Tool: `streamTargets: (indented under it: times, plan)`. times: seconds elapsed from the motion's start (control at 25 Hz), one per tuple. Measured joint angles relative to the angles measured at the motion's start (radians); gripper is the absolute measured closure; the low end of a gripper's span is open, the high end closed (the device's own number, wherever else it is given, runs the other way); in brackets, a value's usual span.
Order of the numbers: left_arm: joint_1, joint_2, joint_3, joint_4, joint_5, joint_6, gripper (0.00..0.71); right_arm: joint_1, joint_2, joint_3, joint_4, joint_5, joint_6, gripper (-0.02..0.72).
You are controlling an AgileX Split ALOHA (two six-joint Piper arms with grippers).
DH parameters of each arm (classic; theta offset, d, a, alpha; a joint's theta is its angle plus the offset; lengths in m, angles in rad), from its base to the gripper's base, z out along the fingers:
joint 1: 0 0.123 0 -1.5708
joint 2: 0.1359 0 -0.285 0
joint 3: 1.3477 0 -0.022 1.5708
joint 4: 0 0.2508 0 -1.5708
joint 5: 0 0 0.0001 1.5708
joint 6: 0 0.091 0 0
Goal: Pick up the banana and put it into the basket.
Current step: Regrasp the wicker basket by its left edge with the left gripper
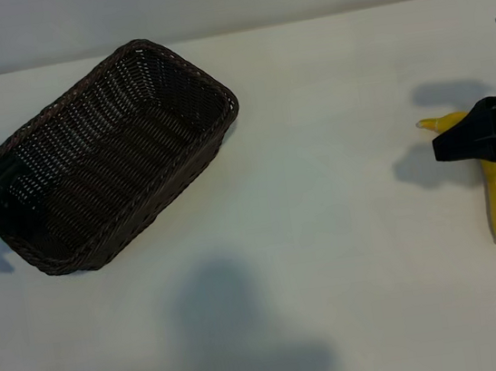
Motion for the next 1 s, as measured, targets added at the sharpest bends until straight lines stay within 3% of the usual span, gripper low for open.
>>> streamTargets:
  times: [0.28,0.8,0.88,1.0]
  plan:
    - [0.0,0.036,0.064,-0.014,-0.107,-0.004,0.151,0.0,0.0,0.0,0.0,0.0,0.002,0.16]
    - [0.0,0.052,0.072,-0.007,-0.163,-0.004,0.152,0.0,0.0,0.0,0.0,0.0,0.003,0.16]
    - [0.0,0.052,0.072,-0.007,-0.164,-0.004,0.169,0.0,0.0,0.0,0.0,0.0,0.003,0.16]
    - [0.0,0.052,0.072,-0.009,-0.178,-0.004,0.256,0.0,0.0,0.0,0.0,0.0,0.003,0.16]
